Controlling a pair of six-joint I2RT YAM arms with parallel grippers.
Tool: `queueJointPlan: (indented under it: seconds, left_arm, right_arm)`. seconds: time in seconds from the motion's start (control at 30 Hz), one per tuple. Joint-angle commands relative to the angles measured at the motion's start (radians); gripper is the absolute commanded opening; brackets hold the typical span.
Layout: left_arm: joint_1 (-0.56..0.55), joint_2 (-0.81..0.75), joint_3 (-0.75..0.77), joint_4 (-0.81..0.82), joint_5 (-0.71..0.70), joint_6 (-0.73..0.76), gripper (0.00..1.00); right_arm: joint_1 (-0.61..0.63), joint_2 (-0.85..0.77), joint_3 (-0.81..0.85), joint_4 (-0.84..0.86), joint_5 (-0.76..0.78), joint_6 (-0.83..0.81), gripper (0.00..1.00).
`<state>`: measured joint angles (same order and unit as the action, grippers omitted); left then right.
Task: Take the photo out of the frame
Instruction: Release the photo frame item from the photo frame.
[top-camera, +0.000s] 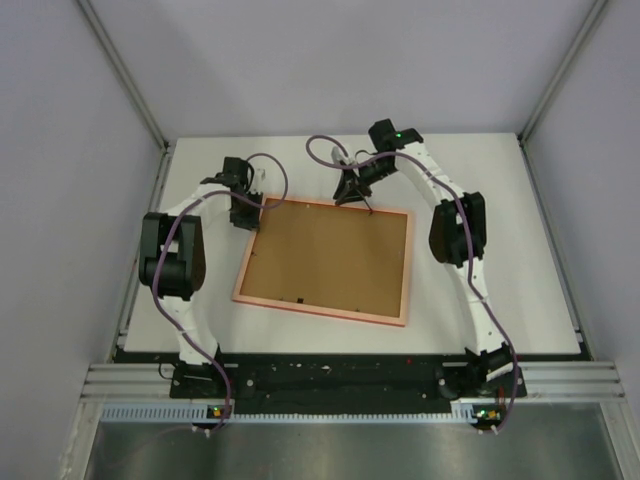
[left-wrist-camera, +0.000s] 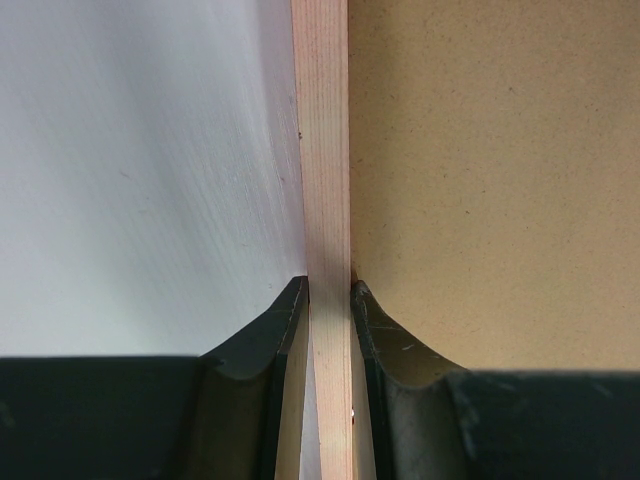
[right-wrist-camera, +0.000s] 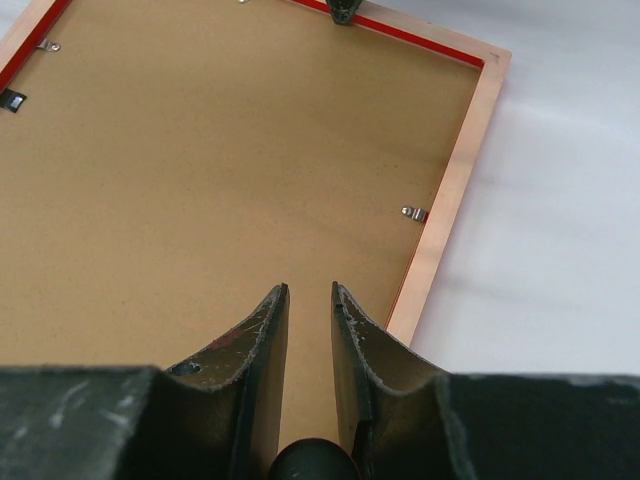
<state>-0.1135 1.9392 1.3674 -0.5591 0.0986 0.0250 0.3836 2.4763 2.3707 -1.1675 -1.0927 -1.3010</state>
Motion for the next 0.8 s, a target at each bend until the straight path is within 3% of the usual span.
queueJointPlan:
  seconds: [0.0, 0.77]
  left_arm:
    - [0.006, -0.048, -0.017, -0.030, 0.004, 0.016, 0.00]
    - [0.005, -0.049, -0.014, -0.030, 0.007, 0.015, 0.00]
  right_arm:
    - [-0.018, -0.011, 0.038, -0.009, -0.015, -0.029, 0.00]
    - [0.018, 0.021, 0.090, -0.037, -0.047, -0.047, 0.00]
